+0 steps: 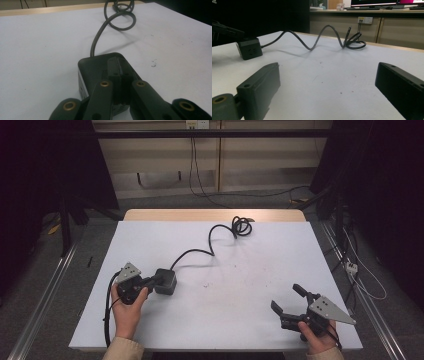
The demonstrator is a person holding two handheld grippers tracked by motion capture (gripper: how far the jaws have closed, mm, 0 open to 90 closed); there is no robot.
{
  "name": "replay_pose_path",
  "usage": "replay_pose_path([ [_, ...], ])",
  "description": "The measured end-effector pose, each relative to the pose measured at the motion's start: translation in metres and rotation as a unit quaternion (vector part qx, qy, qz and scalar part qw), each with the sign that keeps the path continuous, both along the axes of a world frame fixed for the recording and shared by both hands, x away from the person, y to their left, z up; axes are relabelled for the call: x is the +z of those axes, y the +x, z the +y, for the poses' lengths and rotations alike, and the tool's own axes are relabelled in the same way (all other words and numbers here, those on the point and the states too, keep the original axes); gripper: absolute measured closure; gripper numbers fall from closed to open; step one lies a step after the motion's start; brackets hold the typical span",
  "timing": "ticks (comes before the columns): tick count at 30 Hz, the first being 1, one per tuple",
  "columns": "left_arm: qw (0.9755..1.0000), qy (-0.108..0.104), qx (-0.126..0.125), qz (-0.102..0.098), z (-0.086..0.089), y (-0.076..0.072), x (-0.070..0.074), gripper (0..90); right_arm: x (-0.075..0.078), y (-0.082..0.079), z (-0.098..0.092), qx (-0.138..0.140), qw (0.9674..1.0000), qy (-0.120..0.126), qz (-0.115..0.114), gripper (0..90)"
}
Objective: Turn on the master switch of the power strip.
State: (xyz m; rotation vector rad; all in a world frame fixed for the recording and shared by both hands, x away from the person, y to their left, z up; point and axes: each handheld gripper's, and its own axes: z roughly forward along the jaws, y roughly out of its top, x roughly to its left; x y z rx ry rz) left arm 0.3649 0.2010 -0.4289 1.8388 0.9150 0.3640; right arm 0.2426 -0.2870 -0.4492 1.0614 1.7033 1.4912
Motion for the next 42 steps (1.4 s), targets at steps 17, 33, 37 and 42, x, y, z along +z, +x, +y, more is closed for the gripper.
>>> replay_pose_path([
  [17, 1.0, -0.003, 0.001, -0.001, 0.0, -0.0004, -0.0012, 90.0, 0.0002, -0.0003, -0.0003, 0.0, 1.0, 0.001, 0.0, 5.5],
  [33, 1.0, -0.002, 0.004, -0.002, -0.0004, -0.001, -0.0016, 90.0, 0.0001, -0.0004, -0.0005, 0.0, 1.0, 0.002, 0.001, 5.5],
  [37, 1.0, -0.001, 0.005, -0.003, -0.001, -0.0014, -0.0015, 90.0, 0.0002, -0.0004, -0.0004, -0.001, 1.0, 0.002, 0.001, 5.5],
  [42, 1.0, 0.0, 0.005, -0.004, -0.0009, -0.0016, -0.0016, 90.0, 0.0002, -0.0004, -0.0003, 0.0, 1.0, 0.002, 0.001, 5.5],
])
